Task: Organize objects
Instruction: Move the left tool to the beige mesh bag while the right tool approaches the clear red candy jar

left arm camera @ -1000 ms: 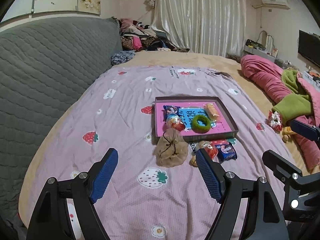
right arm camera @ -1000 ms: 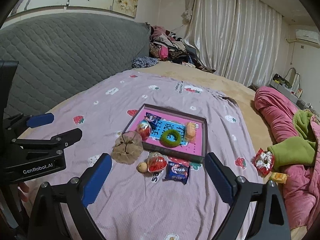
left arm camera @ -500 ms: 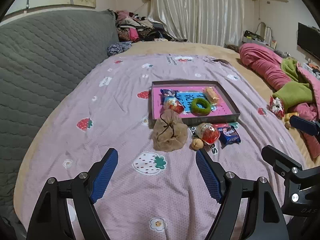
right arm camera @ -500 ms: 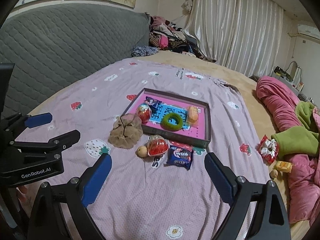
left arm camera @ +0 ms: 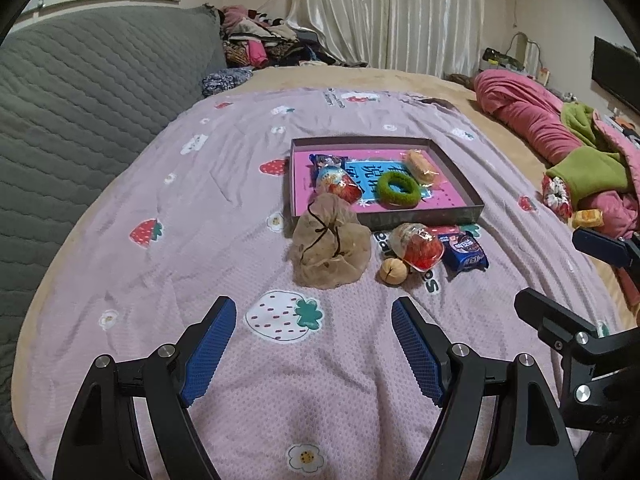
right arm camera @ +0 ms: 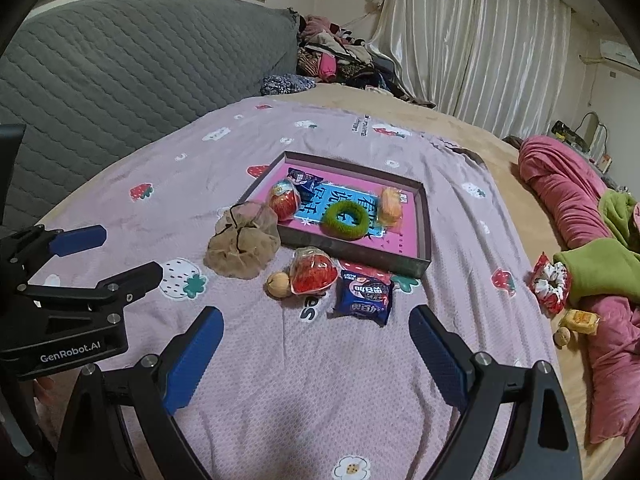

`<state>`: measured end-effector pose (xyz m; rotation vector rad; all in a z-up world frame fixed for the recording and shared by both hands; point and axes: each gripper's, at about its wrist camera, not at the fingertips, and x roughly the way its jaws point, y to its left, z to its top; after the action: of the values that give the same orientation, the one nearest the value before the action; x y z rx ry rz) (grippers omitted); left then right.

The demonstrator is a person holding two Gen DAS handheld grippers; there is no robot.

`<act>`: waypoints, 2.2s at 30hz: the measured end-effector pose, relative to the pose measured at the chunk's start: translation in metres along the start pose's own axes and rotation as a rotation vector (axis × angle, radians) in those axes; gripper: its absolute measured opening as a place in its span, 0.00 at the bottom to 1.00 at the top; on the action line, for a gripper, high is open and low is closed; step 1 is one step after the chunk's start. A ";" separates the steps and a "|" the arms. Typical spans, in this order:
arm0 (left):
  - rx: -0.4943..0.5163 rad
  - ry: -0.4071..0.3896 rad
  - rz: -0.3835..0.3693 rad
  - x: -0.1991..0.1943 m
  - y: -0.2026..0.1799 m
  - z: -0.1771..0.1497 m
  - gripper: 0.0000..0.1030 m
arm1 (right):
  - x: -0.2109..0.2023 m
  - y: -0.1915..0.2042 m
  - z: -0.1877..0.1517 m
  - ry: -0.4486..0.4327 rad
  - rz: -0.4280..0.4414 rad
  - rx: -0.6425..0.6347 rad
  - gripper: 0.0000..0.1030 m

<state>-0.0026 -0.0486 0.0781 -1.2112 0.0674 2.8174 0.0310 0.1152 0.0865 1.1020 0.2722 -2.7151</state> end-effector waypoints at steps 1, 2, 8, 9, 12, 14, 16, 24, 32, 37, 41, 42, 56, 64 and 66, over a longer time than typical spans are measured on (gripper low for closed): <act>0.000 0.003 0.001 0.003 0.000 0.000 0.79 | 0.002 -0.001 0.000 0.004 0.002 0.002 0.91; 0.000 0.008 0.002 0.006 0.000 0.000 0.79 | 0.005 -0.002 -0.001 0.007 0.005 0.003 0.92; 0.000 0.022 -0.004 0.022 -0.002 -0.002 0.79 | 0.021 -0.005 -0.001 0.024 0.008 0.004 0.92; -0.001 0.022 -0.004 0.025 -0.003 -0.002 0.79 | 0.024 -0.005 -0.001 0.029 0.007 0.003 0.92; 0.002 0.029 -0.007 0.035 -0.004 -0.002 0.79 | 0.033 -0.005 -0.002 0.045 0.005 -0.003 0.92; 0.010 0.030 -0.008 0.041 -0.006 -0.002 0.79 | 0.039 -0.005 -0.002 0.050 0.003 -0.003 0.92; 0.010 0.037 -0.010 0.048 -0.007 -0.001 0.79 | 0.045 -0.006 -0.002 0.056 0.005 -0.004 0.92; -0.008 0.058 -0.031 0.078 -0.005 0.008 0.79 | 0.070 -0.014 0.005 0.077 0.007 0.009 0.91; -0.019 0.078 -0.049 0.113 -0.003 0.021 0.79 | 0.099 -0.020 0.015 0.100 0.003 0.003 0.91; -0.022 0.084 -0.049 0.129 -0.004 0.029 0.79 | 0.116 -0.023 0.018 0.119 -0.002 0.000 0.91; -0.024 0.083 -0.050 0.138 -0.002 0.035 0.79 | 0.128 -0.025 0.018 0.130 0.000 0.001 0.91; -0.026 0.084 -0.049 0.140 -0.001 0.036 0.79 | 0.130 -0.025 0.018 0.129 -0.002 0.003 0.92; -0.035 0.112 -0.072 0.172 -0.001 0.044 0.79 | 0.169 -0.021 0.024 0.171 -0.003 -0.025 0.91; -0.046 0.129 -0.098 0.186 0.002 0.048 0.79 | 0.187 -0.016 0.026 0.189 0.020 -0.048 0.85; -0.053 0.137 -0.097 0.190 0.005 0.050 0.79 | 0.190 -0.015 0.027 0.191 0.033 -0.047 0.80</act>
<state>-0.1690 -0.0404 -0.0253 -1.3779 -0.0566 2.6671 -0.1245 0.1015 -0.0262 1.3416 0.3417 -2.5629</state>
